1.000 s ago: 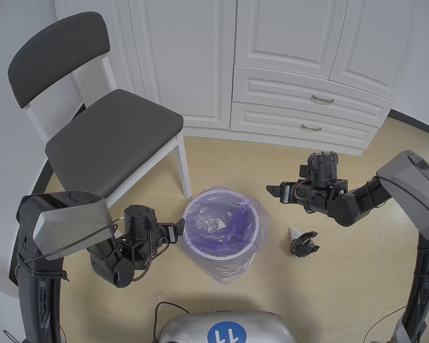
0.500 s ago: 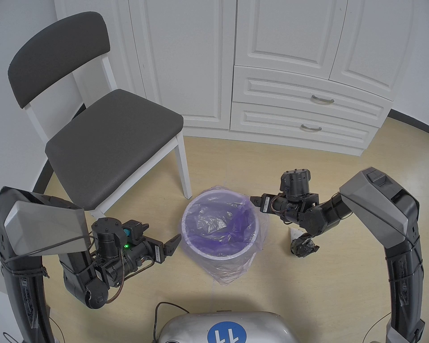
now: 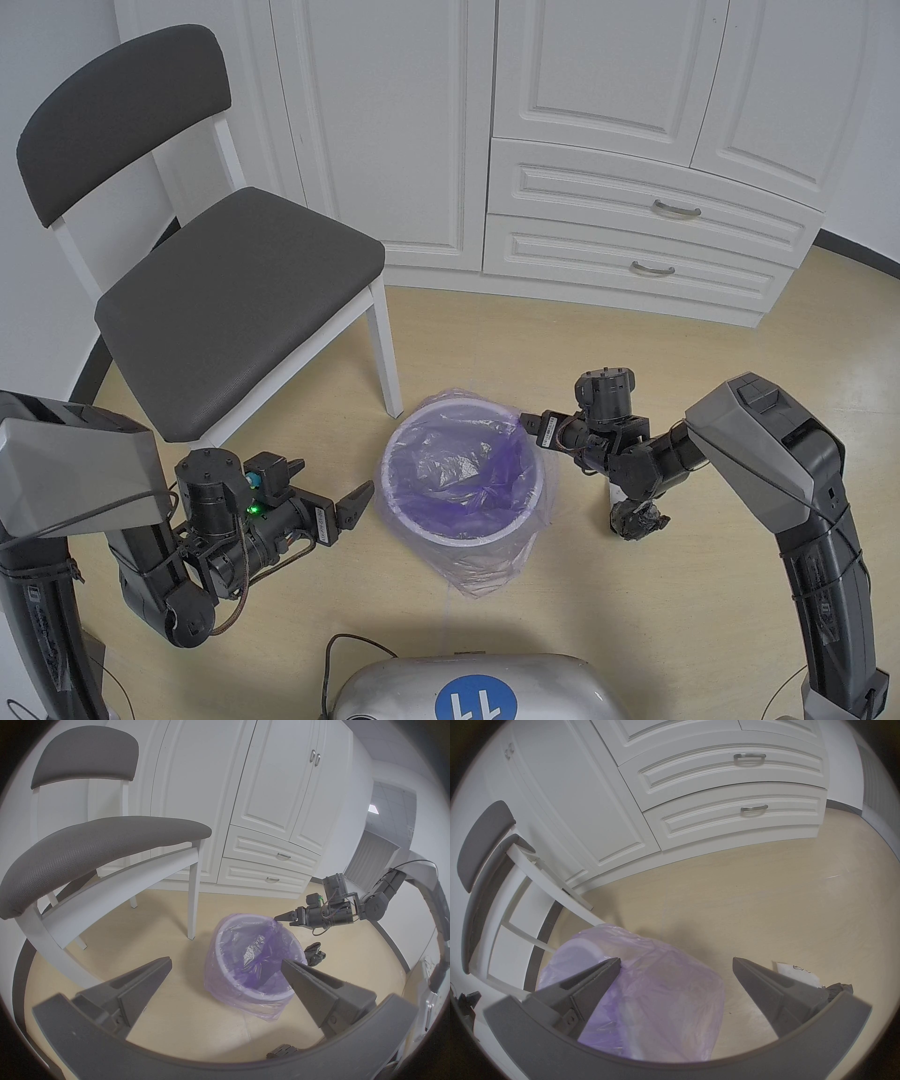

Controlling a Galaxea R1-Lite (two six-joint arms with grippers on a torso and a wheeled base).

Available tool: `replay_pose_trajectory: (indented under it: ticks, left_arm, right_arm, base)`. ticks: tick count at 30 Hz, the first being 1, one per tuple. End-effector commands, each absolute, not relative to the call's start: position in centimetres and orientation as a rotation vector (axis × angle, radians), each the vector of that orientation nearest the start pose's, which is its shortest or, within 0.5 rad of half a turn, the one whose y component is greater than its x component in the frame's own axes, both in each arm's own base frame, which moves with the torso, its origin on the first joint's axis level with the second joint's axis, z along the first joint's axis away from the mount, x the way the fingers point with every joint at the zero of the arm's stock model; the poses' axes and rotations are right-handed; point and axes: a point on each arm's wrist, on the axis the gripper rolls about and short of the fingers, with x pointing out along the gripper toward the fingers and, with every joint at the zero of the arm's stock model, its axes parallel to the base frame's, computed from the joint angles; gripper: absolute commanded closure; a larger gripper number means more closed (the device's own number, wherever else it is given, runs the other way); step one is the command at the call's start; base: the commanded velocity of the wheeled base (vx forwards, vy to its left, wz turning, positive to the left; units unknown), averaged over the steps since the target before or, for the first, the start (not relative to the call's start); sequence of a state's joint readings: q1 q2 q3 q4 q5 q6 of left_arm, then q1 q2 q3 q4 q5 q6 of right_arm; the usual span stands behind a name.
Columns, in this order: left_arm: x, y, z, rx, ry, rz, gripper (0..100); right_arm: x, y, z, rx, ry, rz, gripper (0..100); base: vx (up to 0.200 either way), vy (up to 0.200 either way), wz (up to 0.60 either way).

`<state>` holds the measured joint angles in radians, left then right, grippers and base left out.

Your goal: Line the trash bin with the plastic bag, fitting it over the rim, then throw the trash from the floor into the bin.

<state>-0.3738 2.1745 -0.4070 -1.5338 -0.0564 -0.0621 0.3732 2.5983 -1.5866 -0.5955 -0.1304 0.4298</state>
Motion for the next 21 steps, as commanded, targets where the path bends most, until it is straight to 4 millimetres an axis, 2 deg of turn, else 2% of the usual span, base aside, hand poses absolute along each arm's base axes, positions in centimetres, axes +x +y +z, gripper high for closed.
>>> replay_pose_trajectory:
  ticks: [1, 10, 13, 17, 21]
  left_arm:
    - [28.8, -11.4, 3.7, -0.024, 0.247, -0.421, 0]
    - [28.8, -11.4, 3.7, -0.023, 0.245, -0.423, 0]
    - [28.8, -11.4, 3.7, -0.023, 0.247, -0.423, 0]
    - [28.7, -11.4, 3.6, -0.022, 0.251, -0.425, 0]
    - [28.7, -11.5, 3.6, -0.022, 0.251, -0.423, 0]
  right_arm:
    - [48.1, 17.9, -0.7, 0.315, 0.446, 0.120, 0]
    - [48.0, 17.7, 0.2, 0.319, 0.437, 0.117, 0]
    - [47.0, 17.9, 3.0, 0.347, 0.414, 0.133, 0]
    - [46.5, 17.8, 4.8, 0.359, 0.390, 0.145, 0]
    - [47.1, 17.5, 4.2, 0.365, 0.393, 0.133, 0]
  base:
    - [0.000, 0.000, 0.00]
    - [0.000, 0.000, 0.00]
    - [0.000, 0.000, 0.00]
    - [0.000, 0.000, 0.00]
    - [0.000, 0.000, 0.00]
